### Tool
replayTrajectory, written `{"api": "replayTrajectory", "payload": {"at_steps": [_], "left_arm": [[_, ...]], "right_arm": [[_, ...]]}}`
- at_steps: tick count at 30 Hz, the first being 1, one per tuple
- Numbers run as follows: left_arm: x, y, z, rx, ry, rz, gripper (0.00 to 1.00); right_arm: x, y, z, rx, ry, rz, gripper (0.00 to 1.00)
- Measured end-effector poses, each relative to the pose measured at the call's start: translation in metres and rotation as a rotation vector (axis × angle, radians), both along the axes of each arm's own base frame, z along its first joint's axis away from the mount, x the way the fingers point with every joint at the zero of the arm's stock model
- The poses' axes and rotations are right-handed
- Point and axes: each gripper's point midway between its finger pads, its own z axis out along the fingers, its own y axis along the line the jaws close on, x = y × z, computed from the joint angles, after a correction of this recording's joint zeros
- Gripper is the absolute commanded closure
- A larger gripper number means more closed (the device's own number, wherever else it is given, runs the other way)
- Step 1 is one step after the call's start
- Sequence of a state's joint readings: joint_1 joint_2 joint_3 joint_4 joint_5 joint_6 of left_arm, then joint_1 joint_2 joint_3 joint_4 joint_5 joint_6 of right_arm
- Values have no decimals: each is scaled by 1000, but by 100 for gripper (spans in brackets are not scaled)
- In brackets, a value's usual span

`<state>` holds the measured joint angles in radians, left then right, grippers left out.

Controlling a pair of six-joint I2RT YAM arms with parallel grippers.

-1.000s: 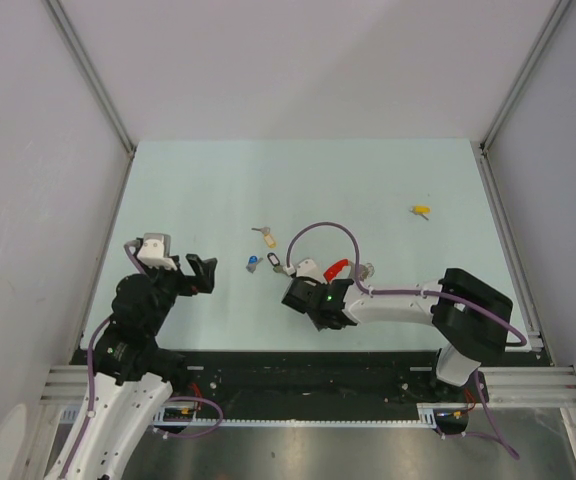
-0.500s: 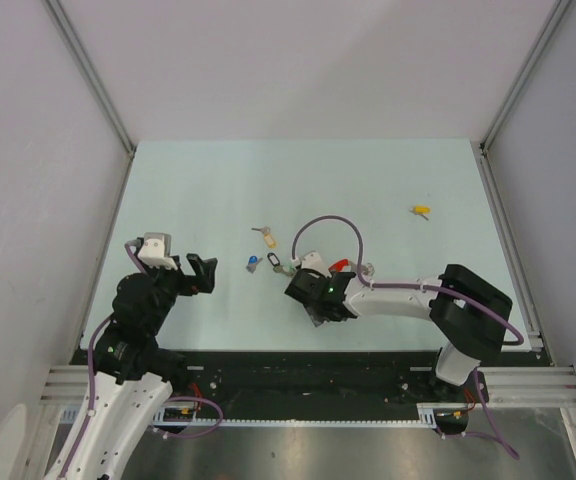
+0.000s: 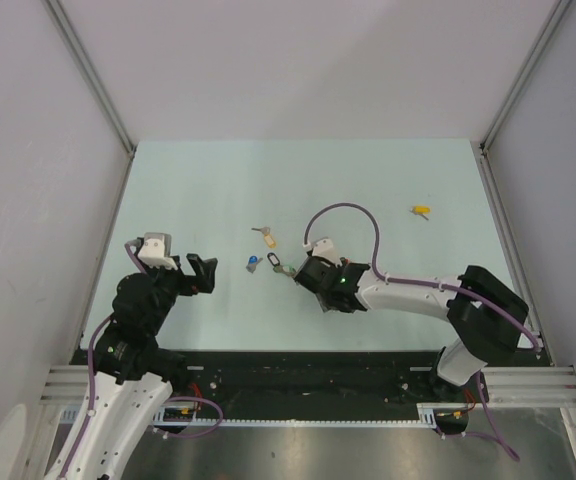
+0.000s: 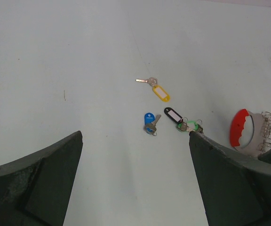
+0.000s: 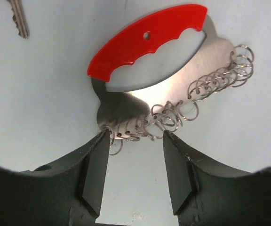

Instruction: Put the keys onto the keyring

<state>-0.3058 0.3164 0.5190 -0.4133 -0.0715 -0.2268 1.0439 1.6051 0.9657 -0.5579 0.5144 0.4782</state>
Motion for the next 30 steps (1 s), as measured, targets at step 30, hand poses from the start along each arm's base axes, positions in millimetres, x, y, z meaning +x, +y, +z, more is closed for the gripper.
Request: {"api": "replayTrajectory", "payload": {"at_steps": [30], "left_arm": [[0, -1, -1, 1, 5, -6, 0]], "right_arm": [[-8, 10, -22, 363, 191, -180, 72]]}}
